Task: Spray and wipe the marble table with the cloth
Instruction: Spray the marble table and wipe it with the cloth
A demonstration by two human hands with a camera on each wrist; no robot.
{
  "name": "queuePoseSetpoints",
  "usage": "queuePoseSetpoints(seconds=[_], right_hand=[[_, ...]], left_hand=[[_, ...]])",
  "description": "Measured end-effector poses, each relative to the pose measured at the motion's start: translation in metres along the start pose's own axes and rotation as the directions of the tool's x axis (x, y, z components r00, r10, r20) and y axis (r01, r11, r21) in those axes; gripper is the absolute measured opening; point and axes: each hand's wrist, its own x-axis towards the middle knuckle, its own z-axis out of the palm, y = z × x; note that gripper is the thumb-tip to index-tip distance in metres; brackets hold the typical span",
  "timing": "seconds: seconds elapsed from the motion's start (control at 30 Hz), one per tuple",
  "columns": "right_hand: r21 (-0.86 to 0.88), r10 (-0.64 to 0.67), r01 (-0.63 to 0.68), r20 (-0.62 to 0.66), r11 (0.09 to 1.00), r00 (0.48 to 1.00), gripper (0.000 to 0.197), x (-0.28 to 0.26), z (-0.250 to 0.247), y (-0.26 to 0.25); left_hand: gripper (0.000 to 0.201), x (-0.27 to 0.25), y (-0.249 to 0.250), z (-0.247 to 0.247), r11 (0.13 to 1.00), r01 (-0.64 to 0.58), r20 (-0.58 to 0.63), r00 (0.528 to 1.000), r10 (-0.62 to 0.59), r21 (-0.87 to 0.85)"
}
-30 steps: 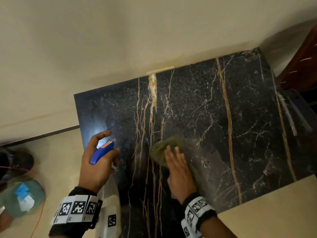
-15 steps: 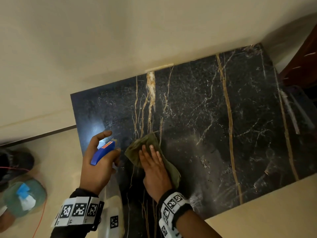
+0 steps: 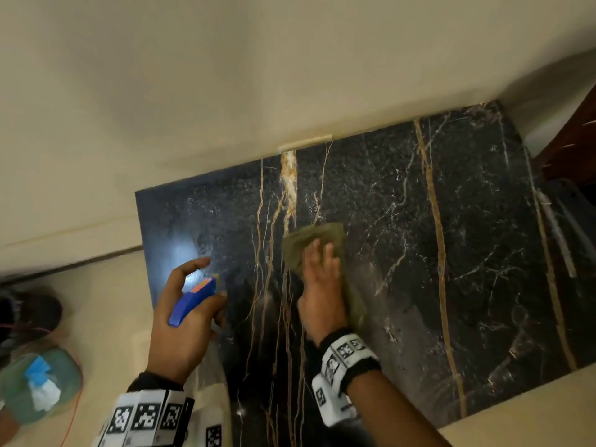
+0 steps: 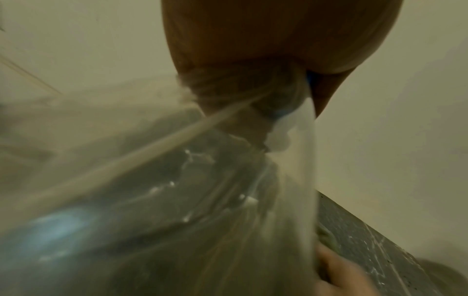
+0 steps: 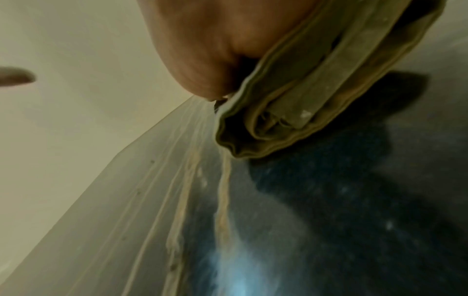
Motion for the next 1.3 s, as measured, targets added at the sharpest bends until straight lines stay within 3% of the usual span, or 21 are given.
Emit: queuePoseSetpoints(seconds=[0.1, 0.2, 0.27, 0.33, 0.43, 0.53, 0.7, 0.8, 0.9, 0.97, 1.03, 1.1, 1.2, 1.3], right_hand=[[-0.039, -0.216, 0.222, 0.121, 0.974, 0.969, 0.080, -0.005, 0.018, -0.021], [-0.035, -0.287, 0.294, 0.140, 0.955, 0.948, 0.076, 0.004, 0.010, -0.012], [0.001, -0.226, 0.227, 0.071, 0.974, 0.971, 0.073, 0.015, -0.007, 0.006], [0.012, -0.049, 0.049, -0.018, 0.999, 0.999, 0.082, 0.036, -0.027, 0.032], [-0.005, 0.151, -0.152, -0.098, 0.988, 0.984, 0.084, 0.068, -0.048, 0.060], [-0.009, 0.181, -0.183, -0.125, 0.983, 0.975, 0.080, 0.078, -0.047, 0.049], [-0.026, -0.043, 0.043, 0.004, 0.999, 0.999, 0.087, 0.060, -0.010, -0.006], [-0.056, -0.200, 0.208, 0.122, 0.977, 0.972, 0.084, 0.051, 0.004, -0.028], [-0.016, -0.280, 0.287, 0.180, 0.958, 0.943, 0.081, 0.057, -0.011, -0.016], [-0.015, -0.204, 0.207, 0.119, 0.978, 0.972, 0.084, 0.070, -0.029, 0.006], [-0.015, -0.010, 0.010, -0.015, 1.000, 1.000, 0.083, 0.091, -0.046, 0.030], [0.015, 0.140, -0.139, -0.085, 0.990, 0.987, 0.079, 0.111, -0.058, 0.046], [0.027, 0.168, -0.166, -0.095, 0.986, 0.981, 0.074, 0.122, -0.054, 0.040], [-0.006, 0.029, -0.029, -0.045, 1.000, 0.999, 0.081, 0.103, -0.032, 0.004]], left_hand=[[0.049, 0.007, 0.004, 0.006, 1.000, 0.000, 0.021, 1.000, 0.000, -0.006], [0.049, 0.015, 0.010, 0.013, 1.000, 0.007, 0.034, 0.999, -0.007, -0.014], [0.048, 0.018, 0.016, 0.015, 0.999, 0.020, 0.035, 0.999, -0.018, -0.040], [0.048, 0.024, 0.020, 0.016, 0.997, 0.027, 0.026, 0.999, -0.025, -0.067], [0.049, 0.033, 0.018, 0.016, 0.997, 0.023, 0.007, 1.000, -0.022, -0.077], [0.048, 0.037, 0.017, 0.016, 0.996, 0.014, -0.003, 1.000, -0.014, -0.084], [0.046, 0.042, 0.015, 0.023, 0.997, 0.010, -0.027, 1.000, -0.012, -0.076], [0.045, 0.048, 0.018, 0.027, 0.997, 0.006, -0.035, 0.999, -0.009, -0.077], [0.046, 0.055, 0.024, 0.029, 0.996, 0.000, -0.019, 1.000, -0.002, -0.088], [0.045, 0.060, 0.028, 0.029, 0.996, -0.002, -0.019, 1.000, 0.001, -0.084], [0.045, 0.066, 0.029, 0.026, 0.997, -0.001, -0.021, 1.000, -0.001, -0.077], [0.045, 0.073, 0.027, 0.025, 0.997, 0.006, -0.021, 1.000, -0.007, -0.074], [0.043, 0.086, 0.027, 0.027, 0.997, 0.009, -0.019, 1.000, -0.011, -0.077], [0.042, 0.094, 0.034, 0.031, 0.997, 0.007, -0.014, 1.000, -0.009, -0.080]])
